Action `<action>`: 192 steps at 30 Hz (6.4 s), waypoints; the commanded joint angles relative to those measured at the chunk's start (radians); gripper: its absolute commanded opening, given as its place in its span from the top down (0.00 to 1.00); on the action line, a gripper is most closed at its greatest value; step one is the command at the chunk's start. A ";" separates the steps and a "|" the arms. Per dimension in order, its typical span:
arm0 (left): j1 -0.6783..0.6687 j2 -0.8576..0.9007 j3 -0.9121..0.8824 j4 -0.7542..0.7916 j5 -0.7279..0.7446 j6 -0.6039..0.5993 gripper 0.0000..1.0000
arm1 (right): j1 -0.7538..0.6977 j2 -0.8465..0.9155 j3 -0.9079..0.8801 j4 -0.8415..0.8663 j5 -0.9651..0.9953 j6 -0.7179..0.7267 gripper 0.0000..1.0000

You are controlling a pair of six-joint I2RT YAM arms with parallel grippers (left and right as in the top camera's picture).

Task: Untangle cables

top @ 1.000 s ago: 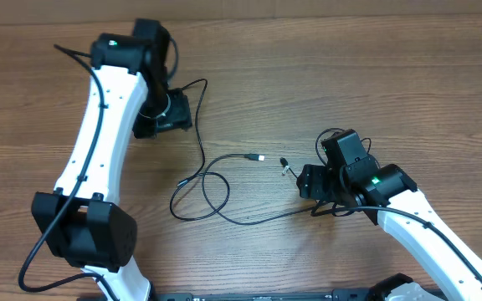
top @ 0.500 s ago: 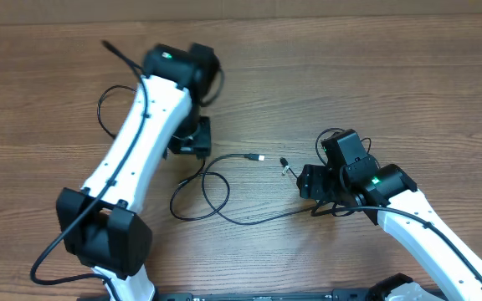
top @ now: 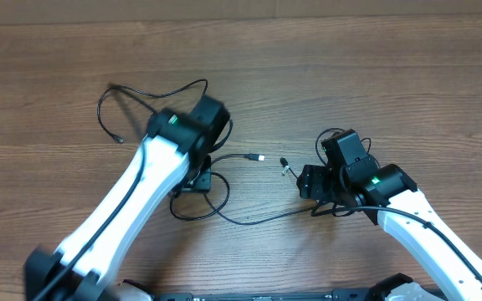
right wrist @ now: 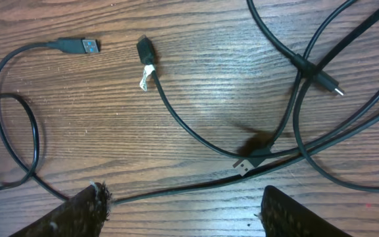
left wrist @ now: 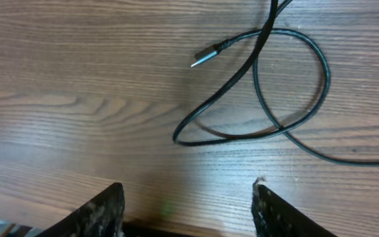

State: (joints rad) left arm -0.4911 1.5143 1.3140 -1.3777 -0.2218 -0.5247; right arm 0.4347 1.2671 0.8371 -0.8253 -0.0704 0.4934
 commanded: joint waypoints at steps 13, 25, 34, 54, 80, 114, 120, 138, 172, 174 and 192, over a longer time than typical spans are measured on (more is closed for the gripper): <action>0.001 -0.249 -0.333 0.426 0.099 0.228 0.26 | 0.002 -0.001 0.016 0.003 0.010 -0.003 0.27; 0.001 0.068 -0.346 0.521 -0.006 0.215 0.26 | 0.002 -0.001 0.016 0.003 0.018 -0.003 0.27; 0.001 0.100 -0.301 0.515 0.017 0.182 0.95 | 0.002 -0.001 0.016 0.005 0.018 -0.003 0.28; 0.135 0.071 0.595 0.119 0.502 0.214 0.96 | 0.002 -0.001 0.016 -0.004 0.018 -0.003 0.28; 0.663 0.017 0.797 0.195 1.477 0.189 0.96 | 0.002 -0.001 0.016 -0.015 0.029 -0.003 0.27; 0.661 0.017 0.797 0.209 1.408 0.216 0.95 | 0.189 0.113 0.015 0.442 -0.657 -0.262 0.30; 0.661 0.017 0.797 0.208 1.408 0.222 0.96 | 0.238 0.181 0.015 0.507 -0.681 -0.255 0.50; 0.636 0.022 0.797 0.349 1.319 0.095 0.95 | 0.253 0.182 0.015 0.480 -1.140 -0.497 0.72; 0.563 0.019 0.797 -0.193 -0.698 -0.389 0.96 | 0.020 0.182 0.015 0.164 -0.221 -0.053 0.57; 0.610 0.019 0.797 -0.192 -0.660 -0.389 0.96 | 0.020 0.182 0.015 0.164 -0.221 -0.053 0.57; 0.787 0.117 0.797 -0.091 -0.571 -0.389 0.96 | 0.020 0.182 0.015 0.157 -0.222 -0.052 0.58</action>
State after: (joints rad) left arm 0.2893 1.5829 2.0956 -1.4864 -0.7956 -0.8921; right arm 0.4583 1.4494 0.8375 -0.6689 -0.3027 0.4385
